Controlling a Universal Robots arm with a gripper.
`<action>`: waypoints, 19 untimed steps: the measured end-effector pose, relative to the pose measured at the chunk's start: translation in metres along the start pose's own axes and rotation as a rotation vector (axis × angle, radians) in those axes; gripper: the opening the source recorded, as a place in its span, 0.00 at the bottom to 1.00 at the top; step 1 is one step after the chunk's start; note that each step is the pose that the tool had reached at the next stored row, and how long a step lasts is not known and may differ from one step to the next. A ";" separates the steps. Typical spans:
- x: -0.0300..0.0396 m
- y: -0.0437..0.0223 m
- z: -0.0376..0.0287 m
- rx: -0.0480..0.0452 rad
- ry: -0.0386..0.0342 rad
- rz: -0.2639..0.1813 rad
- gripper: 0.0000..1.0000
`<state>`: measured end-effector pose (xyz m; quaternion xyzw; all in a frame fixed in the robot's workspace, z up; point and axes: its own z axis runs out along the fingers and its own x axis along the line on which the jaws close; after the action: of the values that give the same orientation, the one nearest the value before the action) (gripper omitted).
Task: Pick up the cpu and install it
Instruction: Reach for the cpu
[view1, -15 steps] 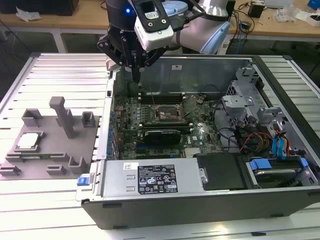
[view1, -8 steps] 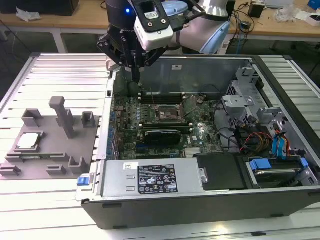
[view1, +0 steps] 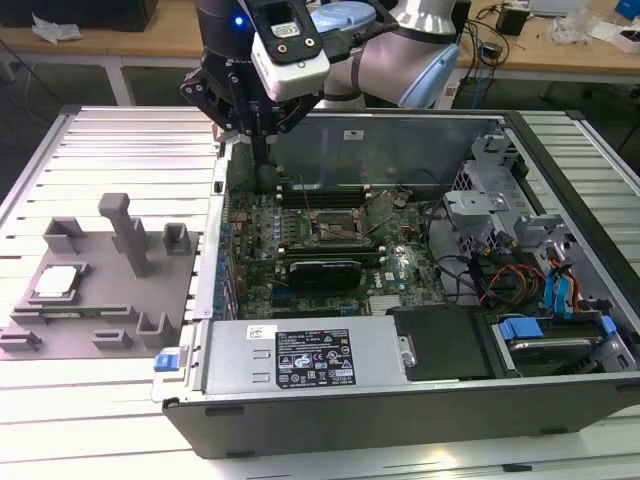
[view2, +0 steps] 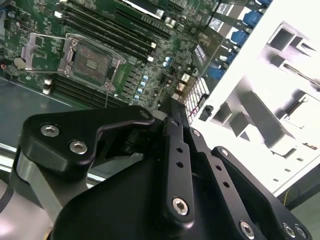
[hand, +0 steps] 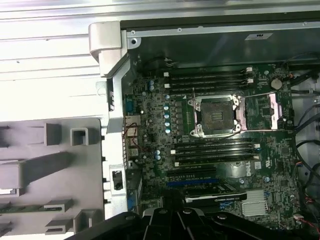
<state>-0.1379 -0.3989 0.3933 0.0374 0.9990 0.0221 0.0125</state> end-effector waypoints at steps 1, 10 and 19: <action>0.0031 -0.0002 -0.0001 0.0000 0.0000 0.000 0.11; 0.0244 -0.0018 -0.0006 -0.0001 -0.0003 0.000 0.11; 0.0479 -0.0036 -0.0012 -0.0001 -0.0003 0.000 0.11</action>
<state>-0.1860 -0.3988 0.3933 0.0374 0.9990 0.0221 0.0126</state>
